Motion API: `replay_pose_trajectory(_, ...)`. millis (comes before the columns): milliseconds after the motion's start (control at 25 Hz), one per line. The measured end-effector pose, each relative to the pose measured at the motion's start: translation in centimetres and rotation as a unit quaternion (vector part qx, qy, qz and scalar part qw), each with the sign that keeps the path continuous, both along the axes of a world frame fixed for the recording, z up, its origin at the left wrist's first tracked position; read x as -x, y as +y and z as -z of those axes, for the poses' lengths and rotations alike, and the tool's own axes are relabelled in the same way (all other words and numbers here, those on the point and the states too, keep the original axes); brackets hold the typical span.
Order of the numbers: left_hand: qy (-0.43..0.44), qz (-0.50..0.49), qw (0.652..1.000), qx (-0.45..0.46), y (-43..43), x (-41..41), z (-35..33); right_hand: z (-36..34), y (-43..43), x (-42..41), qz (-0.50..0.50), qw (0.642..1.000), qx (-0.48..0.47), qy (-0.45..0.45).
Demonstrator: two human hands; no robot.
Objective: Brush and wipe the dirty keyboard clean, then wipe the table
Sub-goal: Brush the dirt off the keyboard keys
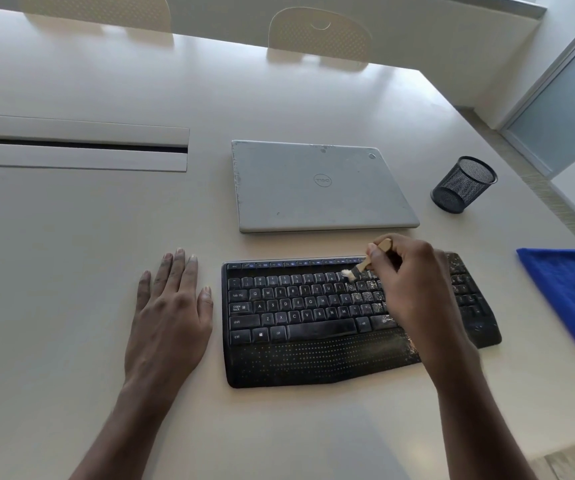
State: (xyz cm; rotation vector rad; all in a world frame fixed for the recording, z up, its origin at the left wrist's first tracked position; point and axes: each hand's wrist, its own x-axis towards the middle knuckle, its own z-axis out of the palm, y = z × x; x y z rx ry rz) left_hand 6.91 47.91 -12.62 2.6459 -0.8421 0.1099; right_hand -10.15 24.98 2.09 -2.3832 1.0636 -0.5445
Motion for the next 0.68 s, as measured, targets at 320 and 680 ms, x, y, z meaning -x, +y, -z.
replay_pose_trajectory(320,0.0,-0.001,1.0,0.003,0.02,0.06,-0.04,-0.26,0.45,0.1,-0.007,1.0,0.022,-0.02)
replay_pose_trajectory(680,0.002,-0.001,1.0,0.003,0.03,0.02,-0.02,-0.57,0.49,0.48,-0.012,1.0,0.005,-0.024)
